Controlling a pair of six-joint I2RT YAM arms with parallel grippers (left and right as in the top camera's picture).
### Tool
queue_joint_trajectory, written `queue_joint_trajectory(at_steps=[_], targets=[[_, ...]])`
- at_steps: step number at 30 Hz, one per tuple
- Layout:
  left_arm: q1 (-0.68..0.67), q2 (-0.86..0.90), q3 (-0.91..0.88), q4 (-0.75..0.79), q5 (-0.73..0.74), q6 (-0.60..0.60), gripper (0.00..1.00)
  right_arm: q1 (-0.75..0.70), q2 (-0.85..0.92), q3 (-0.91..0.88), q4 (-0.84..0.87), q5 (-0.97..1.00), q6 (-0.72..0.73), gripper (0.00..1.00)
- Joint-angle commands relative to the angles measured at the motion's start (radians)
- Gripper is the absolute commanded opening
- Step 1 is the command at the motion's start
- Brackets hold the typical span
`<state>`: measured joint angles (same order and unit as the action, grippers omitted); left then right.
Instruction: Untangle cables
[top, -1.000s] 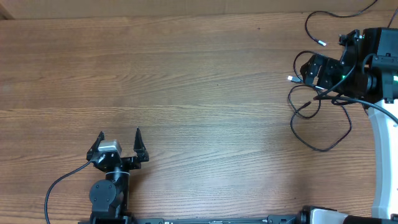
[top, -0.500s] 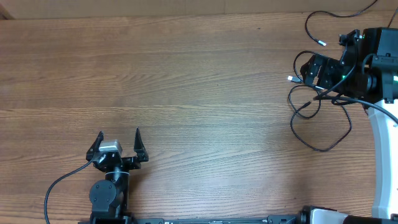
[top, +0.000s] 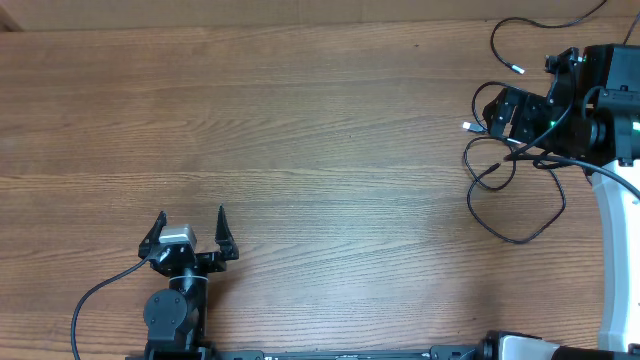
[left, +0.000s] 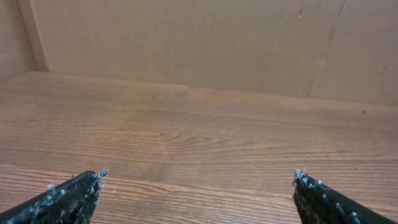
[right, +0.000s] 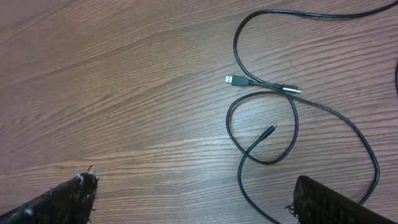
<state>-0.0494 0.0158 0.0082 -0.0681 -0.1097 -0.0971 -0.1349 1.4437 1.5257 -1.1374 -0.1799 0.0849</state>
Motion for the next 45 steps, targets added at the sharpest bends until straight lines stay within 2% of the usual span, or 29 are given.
queue_joint_trajectory(at_steps=[1, 8, 11, 20, 28, 34, 45], targets=[[0.010, -0.011, -0.003, 0.000, -0.016, 0.023, 1.00, 0.004, -0.005, 0.007, 0.006, -0.005, -0.004, 1.00], [0.010, -0.011, -0.003, 0.000, -0.016, 0.023, 1.00, 0.004, -0.083, -0.002, 0.023, 0.002, -0.007, 1.00], [0.010, -0.011, -0.003, 0.000, -0.016, 0.023, 1.00, 0.004, -0.150, -0.046, 0.141, -0.026, -0.008, 1.00], [0.010, -0.011, -0.003, 0.000, -0.016, 0.023, 1.00, 0.004, -0.444, -0.430, 0.702, -0.099, -0.008, 1.00], [0.010, -0.011, -0.003, 0.000, -0.016, 0.023, 1.00, 0.004, -0.758, -0.892, 1.227, -0.099, -0.008, 1.00], [0.010, -0.011, -0.003, 0.000, -0.016, 0.023, 1.00, 0.004, -0.995, -1.230, 1.517, -0.099, -0.008, 1.00], [0.010, -0.011, -0.003, 0.000, -0.016, 0.023, 1.00, 0.004, -1.219, -1.483, 1.528, -0.098, -0.008, 1.00]])
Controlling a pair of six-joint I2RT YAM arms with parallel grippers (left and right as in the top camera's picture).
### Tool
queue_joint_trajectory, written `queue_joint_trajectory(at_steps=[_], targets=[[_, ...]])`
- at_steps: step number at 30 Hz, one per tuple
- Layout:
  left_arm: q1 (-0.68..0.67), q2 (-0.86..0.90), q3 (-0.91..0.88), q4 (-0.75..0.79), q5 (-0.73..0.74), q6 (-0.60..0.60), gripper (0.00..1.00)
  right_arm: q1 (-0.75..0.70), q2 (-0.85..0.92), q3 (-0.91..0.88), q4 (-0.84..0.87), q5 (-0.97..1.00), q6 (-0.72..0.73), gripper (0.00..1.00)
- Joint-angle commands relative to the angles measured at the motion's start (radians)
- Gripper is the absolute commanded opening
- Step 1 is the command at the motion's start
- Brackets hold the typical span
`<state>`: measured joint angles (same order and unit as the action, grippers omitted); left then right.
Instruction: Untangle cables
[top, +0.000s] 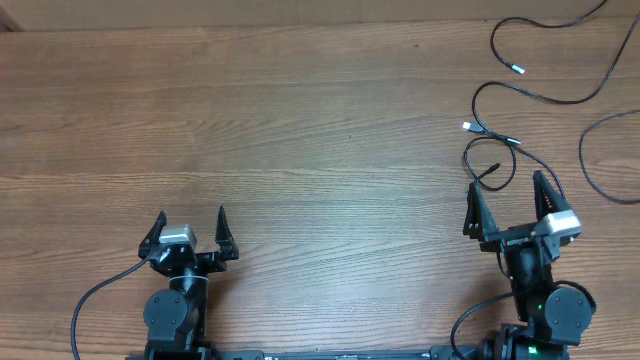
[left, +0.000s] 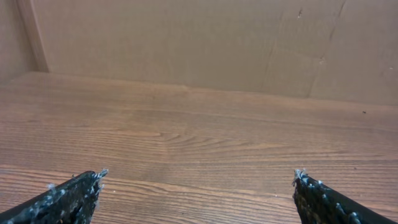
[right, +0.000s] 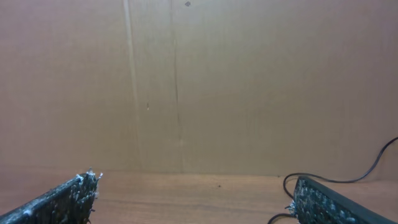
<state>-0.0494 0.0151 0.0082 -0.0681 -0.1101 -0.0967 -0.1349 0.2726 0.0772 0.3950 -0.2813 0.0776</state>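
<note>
Thin black cables lie at the table's far right. One cable (top: 553, 97) runs from a plug near the top across to the right edge. Another cable (top: 496, 142) with a white-tipped plug loops just beyond my right gripper (top: 505, 185), which stands open and empty near the front edge. A further cable loop (top: 600, 160) curves at the right edge. The right wrist view shows only a bit of cable (right: 367, 173) on the table ahead. My left gripper (top: 191, 216) stands open and empty at the front left, far from the cables.
A brown cardboard wall (left: 186, 37) stands along the far side of the wooden table (top: 300, 150). Each arm's own black lead (top: 95, 295) trails at the front edge.
My right arm was over the cables at the far right, camera looking down on them. Now it sits back at the front edge, open, facing the wall. The cables lie spread wider. The left arm is unchanged.
</note>
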Motion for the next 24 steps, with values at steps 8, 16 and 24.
queue_joint_trajectory(at_steps=[8, 16, 24], targets=[[0.010, -0.011, -0.003, 0.000, -0.016, 0.022, 1.00, 0.004, -0.247, -0.069, -0.281, 0.030, -0.001, 1.00], [0.010, -0.011, -0.003, 0.000, -0.016, 0.022, 1.00, 0.004, -0.270, -0.069, -0.464, 0.037, -0.001, 1.00], [0.010, -0.011, -0.003, 0.000, -0.016, 0.022, 1.00, 0.004, -0.270, -0.069, -0.460, 0.045, -0.005, 1.00]])
